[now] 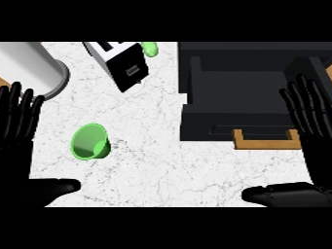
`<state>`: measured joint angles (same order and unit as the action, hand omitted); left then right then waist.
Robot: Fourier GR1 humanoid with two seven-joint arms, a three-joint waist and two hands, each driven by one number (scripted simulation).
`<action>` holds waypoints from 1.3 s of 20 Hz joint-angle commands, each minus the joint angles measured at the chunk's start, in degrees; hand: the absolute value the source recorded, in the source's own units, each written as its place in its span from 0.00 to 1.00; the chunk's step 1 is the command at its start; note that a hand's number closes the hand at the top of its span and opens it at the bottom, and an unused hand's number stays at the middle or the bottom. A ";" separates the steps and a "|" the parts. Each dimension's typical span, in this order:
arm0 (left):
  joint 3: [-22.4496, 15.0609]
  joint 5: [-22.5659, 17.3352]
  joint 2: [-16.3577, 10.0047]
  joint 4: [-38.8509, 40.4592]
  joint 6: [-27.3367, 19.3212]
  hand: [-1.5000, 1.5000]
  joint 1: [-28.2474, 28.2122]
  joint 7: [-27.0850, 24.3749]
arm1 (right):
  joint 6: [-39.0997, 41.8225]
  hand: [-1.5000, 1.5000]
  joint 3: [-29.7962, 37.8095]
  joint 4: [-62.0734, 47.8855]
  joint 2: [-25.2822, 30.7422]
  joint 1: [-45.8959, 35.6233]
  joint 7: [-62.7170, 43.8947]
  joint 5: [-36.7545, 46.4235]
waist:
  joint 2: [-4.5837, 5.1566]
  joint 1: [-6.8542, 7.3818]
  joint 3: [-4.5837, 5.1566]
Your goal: Pick up the cup, place it into the drawer and close the drawer
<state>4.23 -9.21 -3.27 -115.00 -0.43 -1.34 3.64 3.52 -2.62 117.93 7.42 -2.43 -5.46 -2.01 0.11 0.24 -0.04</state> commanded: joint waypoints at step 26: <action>10.50 1.88 -2.52 52.24 6.18 0.00 3.06 -30.71 | 6.69 0.00 11.27 -11.36 4.57 -11.16 1.22 -6.04 | -0.04 -0.38 0.06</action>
<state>14.21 -8.26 -5.72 -70.57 4.46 1.71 -20.77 8.76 5.36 108.16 10.44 -13.45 -5.68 -6.04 0.04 -0.11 0.04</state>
